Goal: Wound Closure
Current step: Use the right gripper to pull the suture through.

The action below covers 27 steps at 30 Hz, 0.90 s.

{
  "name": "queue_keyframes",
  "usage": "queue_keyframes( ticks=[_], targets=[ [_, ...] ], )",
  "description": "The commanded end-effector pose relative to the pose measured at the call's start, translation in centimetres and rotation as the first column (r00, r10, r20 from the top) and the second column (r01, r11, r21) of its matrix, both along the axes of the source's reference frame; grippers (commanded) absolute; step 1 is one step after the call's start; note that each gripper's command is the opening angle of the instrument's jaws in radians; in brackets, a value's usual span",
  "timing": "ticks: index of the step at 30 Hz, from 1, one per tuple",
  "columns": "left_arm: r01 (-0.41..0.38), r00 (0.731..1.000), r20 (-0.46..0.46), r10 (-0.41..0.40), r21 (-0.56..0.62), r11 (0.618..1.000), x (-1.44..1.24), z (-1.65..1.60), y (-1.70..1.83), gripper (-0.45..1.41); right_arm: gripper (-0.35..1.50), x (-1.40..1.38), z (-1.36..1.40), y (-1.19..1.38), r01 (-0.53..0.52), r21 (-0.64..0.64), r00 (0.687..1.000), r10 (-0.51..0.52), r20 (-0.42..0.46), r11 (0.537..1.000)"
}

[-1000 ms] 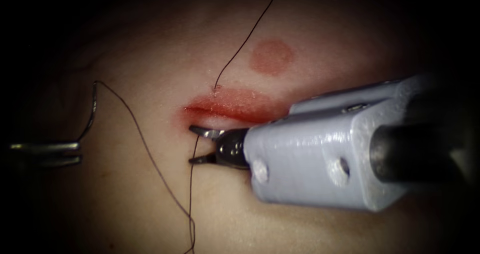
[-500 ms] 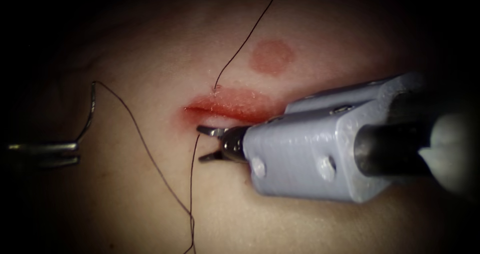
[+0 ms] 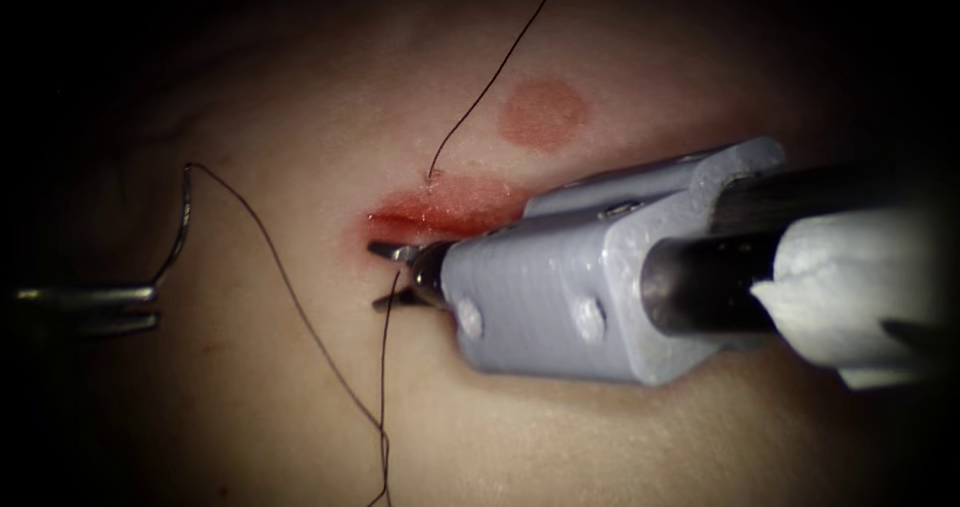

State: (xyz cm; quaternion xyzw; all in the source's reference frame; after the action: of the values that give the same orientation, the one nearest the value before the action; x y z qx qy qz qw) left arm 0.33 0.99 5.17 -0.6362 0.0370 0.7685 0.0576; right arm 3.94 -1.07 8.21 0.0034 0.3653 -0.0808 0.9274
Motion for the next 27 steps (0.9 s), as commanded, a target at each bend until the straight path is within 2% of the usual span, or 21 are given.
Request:
queue_keyframes(
  ticks=[1, 2, 4, 9, 10, 11, 12, 14, 15, 17, 18, 19, 20, 22, 23, 24, 25, 27],
  targets=[
    [-0.001, 1.0, 0.002, 0.001, 0.001, 1.0, -0.05, 0.07, -0.02, -0.35, -0.14, 0.04, 0.07, -0.07, 0.005, 0.013, 1.0, -0.005, 0.006, 1.0],
    [-0.001, 1.0, 0.002, 0.001, 0.001, 1.0, -0.05, 0.07, -0.01, -0.35, -0.35, 0.02, 0.06, -0.07, 0.003, 0.026, 1.0, -0.003, 0.012, 1.0],
    [-0.001, 1.0, 0.002, 0.001, 0.001, 1.0, -0.04, 0.07, -0.01, -0.35, -0.35, -0.07, -0.08, -0.09, -0.019, 0.063, 1.0, 0.018, 0.012, 0.998],
    [0.0, 1.0, 0.001, 0.0, 0.001, 1.0, -0.03, 0.08, -0.01, -0.35, -0.35, -0.36, -0.72, -0.31, -0.041, 0.081, 0.998, 0.037, 0.046, 0.996],
    [0.001, 1.0, -0.001, -0.001, 0.001, 1.0, -0.02, 0.08, 0.0, -0.35, -0.35, -0.49, -1.02, -0.5, -0.037, 0.078, 0.998, 0.033, 0.053, 0.996],
    [0.004, 1.0, -0.001, -0.004, 0.0, 1.0, -0.02, 0.09, 0.0, -0.35, -0.35, -0.56, -1.16, -0.6, -0.032, 0.078, 0.998, 0.028, 0.053, 0.996],
    [0.005, 1.0, -0.002, -0.005, 0.0, 1.0, 0.0, 0.09, 0.0, -0.35, -0.35, -0.72, -1.51, -0.87, -0.03, 0.078, 0.998, 0.026, 0.059, 0.996],
    [0.008, 1.0, -0.006, -0.008, 0.0, 1.0, 0.01, 0.09, 0.01, -0.35, -0.35, -0.87, -1.83, -1.12, -0.028, 0.084, 0.998, 0.023, 0.059, 0.996],
    [0.011, 1.0, -0.006, -0.011, 0.0, 1.0, 0.02, 0.09, 0.02, -0.35, -0.35, -1.05, -2.21, -1.43, -0.026, 0.094, 0.998, 0.021, 0.057, 0.995],
    [0.011, 1.0, -0.006, -0.011, 0.0, 1.0, 0.02, 0.09, 0.03, -0.35, -0.35, -1.22, -2.6, -1.71, -0.019, 0.099, 0.998, 0.014, 0.054, 0.995],
    [0.011, 1.0, -0.006, -0.011, 0.0, 1.0, 0.02, 0.1, 0.03, -0.35, -0.35, -1.36, -2.93, -1.91, -0.016, 0.108, 0.999, 0.011, 0.051, 0.994],
    [0.011, 1.0, -0.006, -0.011, 0.0, 1.0, 0.02, 0.1, 0.03, -0.35, -0.35, -1.36, -2.93, -1.91, -0.016, 0.108, 0.999, 0.011, 0.051, 0.994],
    [0.011, 1.0, -0.006, -0.011, 0.0, 1.0, 0.02, 0.11, 0.04, -0.35, -0.35, -1.5, -3.27, -2.1, -0.012, 0.118, 0.999, 0.006, 0.047, 0.993],
    [0.011, 1.0, -0.006, -0.011, 0.0, 1.0, 0.02, 0.11, 0.04, -0.35, -0.35, -1.61, -3.53, -2.23, -0.007, 0.127, 0.999, 0.0, 0.053, 0.992],
    [0.011, 1.0, -0.006, -0.011, 0.0, 1.0, 0.02, 0.11, 0.04, -0.35, -0.35, -1.73, -3.76, -2.37, 0.022, 0.155, 0.995, -0.037, 0.096, 0.988],
    [0.011, 1.0, -0.006, -0.011, 0.0, 1.0, 0.02, 0.11, 0.04, -0.35, -0.35, -1.73, -3.76, -2.37, 0.022, 0.155, 0.995, -0.037, 0.096, 0.988],
    [0.011, 1.0, -0.006, -0.011, 0.0, 1.0, 0.02, 0.11, 0.04, -0.35, -0.35, -1.91, -4.02, -2.52, 0.043, 0.18, 0.988, -0.069, 0.141, 0.983],
    [0.011, 1.0, -0.006, -0.011, 0.0, 1.0, 0.02, 0.11, 0.04, -0.35, -0.35, -2.01, -4.2, -2.58, 0.047, 0.186, 0.985, -0.076, 0.155, 0.981]
  ],
)
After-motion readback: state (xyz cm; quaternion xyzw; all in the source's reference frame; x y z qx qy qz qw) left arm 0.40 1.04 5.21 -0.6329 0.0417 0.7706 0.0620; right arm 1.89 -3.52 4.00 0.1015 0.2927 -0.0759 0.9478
